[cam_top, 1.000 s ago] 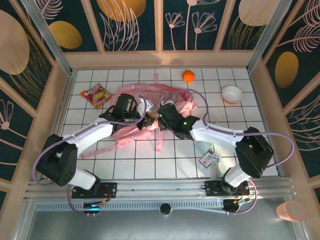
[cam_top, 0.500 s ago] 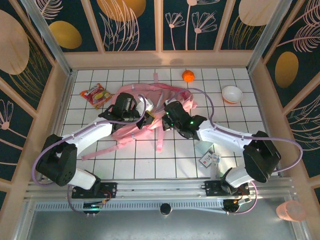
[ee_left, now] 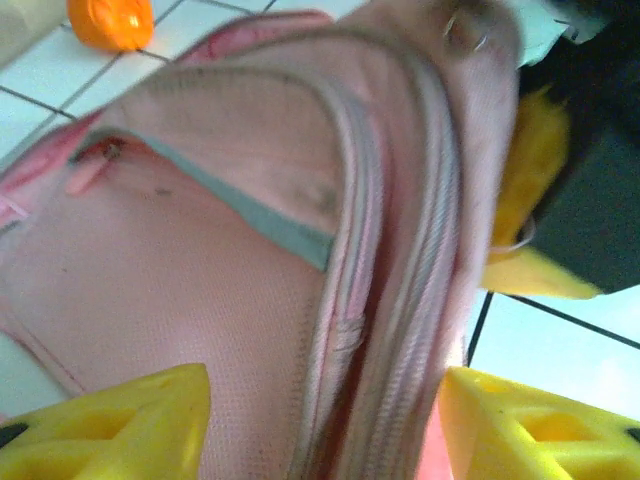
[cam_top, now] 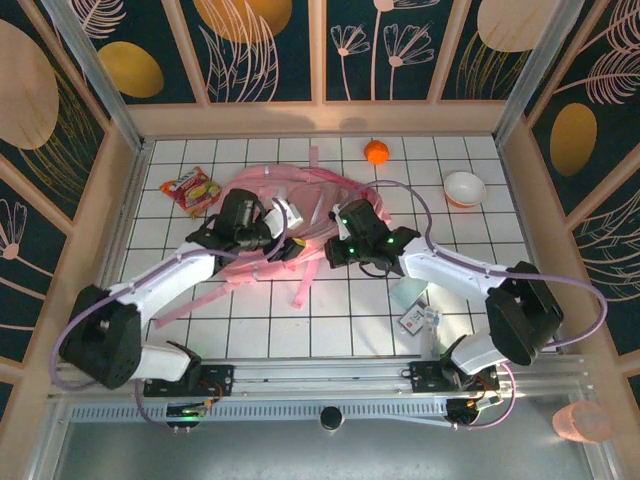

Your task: Pack the student bag

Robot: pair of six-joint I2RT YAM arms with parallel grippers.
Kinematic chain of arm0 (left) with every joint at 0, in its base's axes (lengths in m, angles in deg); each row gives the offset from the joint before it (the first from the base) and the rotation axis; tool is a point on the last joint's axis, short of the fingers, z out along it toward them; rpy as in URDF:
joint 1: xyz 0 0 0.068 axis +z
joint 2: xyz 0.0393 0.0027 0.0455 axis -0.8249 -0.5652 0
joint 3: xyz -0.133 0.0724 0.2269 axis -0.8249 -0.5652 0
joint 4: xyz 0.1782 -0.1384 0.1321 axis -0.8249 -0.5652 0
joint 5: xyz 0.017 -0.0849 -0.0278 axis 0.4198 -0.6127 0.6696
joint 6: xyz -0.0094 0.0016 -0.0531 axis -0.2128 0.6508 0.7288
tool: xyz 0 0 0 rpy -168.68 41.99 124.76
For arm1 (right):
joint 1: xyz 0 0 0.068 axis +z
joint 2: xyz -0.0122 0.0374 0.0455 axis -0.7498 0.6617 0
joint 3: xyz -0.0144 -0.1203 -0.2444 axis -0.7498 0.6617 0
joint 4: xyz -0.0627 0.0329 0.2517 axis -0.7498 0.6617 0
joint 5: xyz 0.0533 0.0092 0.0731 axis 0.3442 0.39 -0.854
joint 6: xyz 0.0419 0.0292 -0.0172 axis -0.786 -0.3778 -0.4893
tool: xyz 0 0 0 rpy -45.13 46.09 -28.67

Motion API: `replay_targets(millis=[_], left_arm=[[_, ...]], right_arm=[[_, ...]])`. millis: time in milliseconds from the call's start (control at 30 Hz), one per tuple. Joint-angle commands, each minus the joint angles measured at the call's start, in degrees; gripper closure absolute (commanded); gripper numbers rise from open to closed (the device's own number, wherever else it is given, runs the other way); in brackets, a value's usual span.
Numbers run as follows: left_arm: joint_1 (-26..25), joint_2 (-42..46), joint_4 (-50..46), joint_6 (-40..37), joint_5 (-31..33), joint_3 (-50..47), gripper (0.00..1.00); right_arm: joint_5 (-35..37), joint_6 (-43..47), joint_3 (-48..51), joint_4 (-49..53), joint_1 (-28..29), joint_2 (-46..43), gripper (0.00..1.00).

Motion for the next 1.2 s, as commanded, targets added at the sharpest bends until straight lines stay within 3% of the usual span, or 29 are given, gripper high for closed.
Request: replay_targets(millis=[0, 167, 367, 500, 633, 700, 733, 867, 1167], left_arm=[[-2.21, 5.24, 3.57, -9.96, 2.07, -3.78, 0.35], [-4.35, 8.26, 4.58, -16.08, 4.21, -8.00, 0.28], [-5.17, 6.06, 6.17, -18.90, 7.75, -11.32, 0.30], [-5.25, 3.15, 12.17, -18.22, 10.69, -12.93, 0.43], [-5.25, 0.44, 16.92, -17.31, 14.77, -12.80, 0.70], [-5.22, -0.16, 16.09, -17.28, 16.73, -12.07, 0.97], [-5.22, -0.08, 15.41, -17.76, 17.44, -11.97, 1.00], [-4.72, 1.80, 12.33, -19.24, 16.48, -12.45, 1.00], [-4.09, 4.00, 9.19, -16.83, 13.80, -12.20, 1.00]], right_arm=[[-11.08, -2.99, -4.82, 2.02, -0.14, 2.09, 1.00], [-19.47, -8.85, -7.09, 2.41, -1.58, 3.59, 1.00], [-25.54, -12.87, -7.40, -0.57, -3.72, 2.48, 1.00], [-28.04, -13.78, -7.72, -1.46, -4.21, 2.14, 1.00], [-27.81, -13.69, -7.91, -0.60, -4.73, 1.35, 1.00], [-23.98, -11.93, -8.49, 3.18, -5.45, 0.85, 1.00], [-21.39, -10.42, -9.04, 5.84, -5.74, 0.77, 1.00], [-9.18, -4.56, -10.88, 15.59, -6.44, 0.75, 1.00], [8.46, 0.79, -12.49, 21.37, -6.45, 0.35, 1.00]])
